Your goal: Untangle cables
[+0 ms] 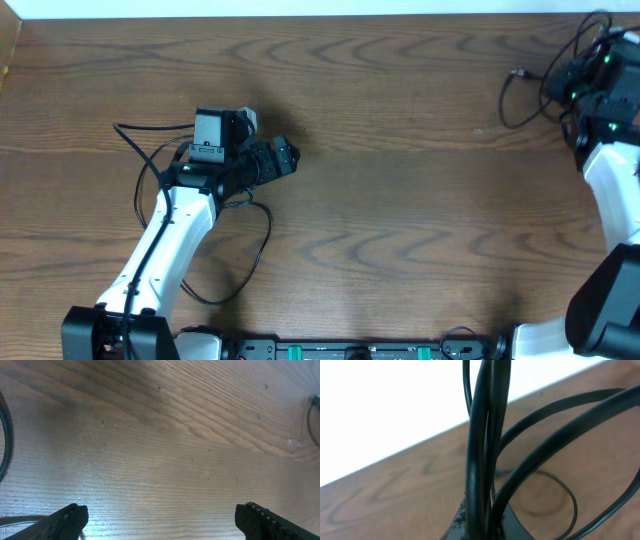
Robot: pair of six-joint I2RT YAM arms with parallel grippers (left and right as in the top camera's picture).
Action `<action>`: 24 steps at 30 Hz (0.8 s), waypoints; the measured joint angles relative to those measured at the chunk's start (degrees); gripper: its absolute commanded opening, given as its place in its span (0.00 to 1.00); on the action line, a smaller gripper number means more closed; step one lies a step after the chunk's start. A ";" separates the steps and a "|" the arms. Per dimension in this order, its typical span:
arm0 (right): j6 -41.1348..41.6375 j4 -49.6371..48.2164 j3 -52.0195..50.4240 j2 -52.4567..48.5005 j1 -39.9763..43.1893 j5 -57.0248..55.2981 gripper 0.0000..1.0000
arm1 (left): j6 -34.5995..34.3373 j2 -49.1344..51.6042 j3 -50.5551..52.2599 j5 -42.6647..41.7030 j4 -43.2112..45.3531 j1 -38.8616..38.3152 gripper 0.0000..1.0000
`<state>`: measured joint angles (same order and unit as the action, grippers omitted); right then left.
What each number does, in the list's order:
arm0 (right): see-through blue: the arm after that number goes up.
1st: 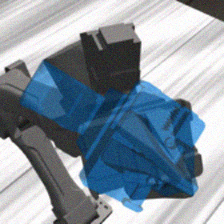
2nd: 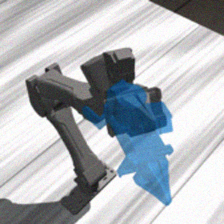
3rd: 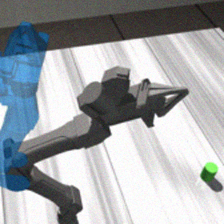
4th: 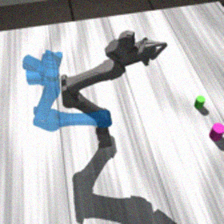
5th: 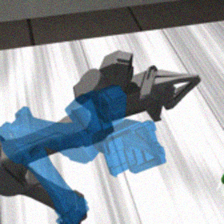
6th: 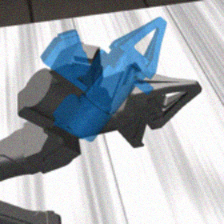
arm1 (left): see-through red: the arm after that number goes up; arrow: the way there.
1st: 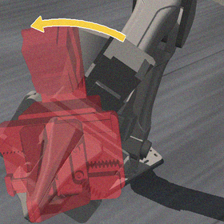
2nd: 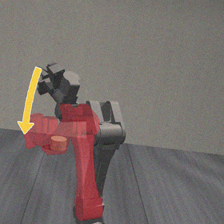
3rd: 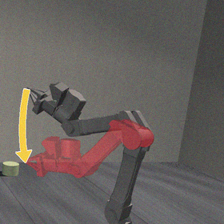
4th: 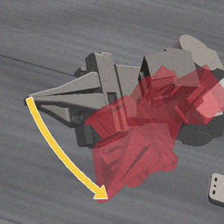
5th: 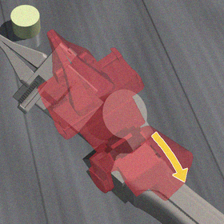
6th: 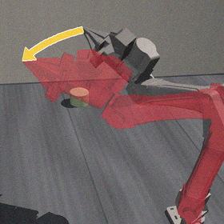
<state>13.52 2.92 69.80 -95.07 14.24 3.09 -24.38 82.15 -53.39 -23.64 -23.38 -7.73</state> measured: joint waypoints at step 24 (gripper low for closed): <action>-3.93 1.01 8.13 -23.17 1.46 4.87 0.79 | 0.00 0.00 0.00 0.00 0.00 0.00 0.98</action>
<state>9.58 3.92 77.93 -118.24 15.70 7.97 -24.38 82.15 -53.39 -23.64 -23.38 -7.73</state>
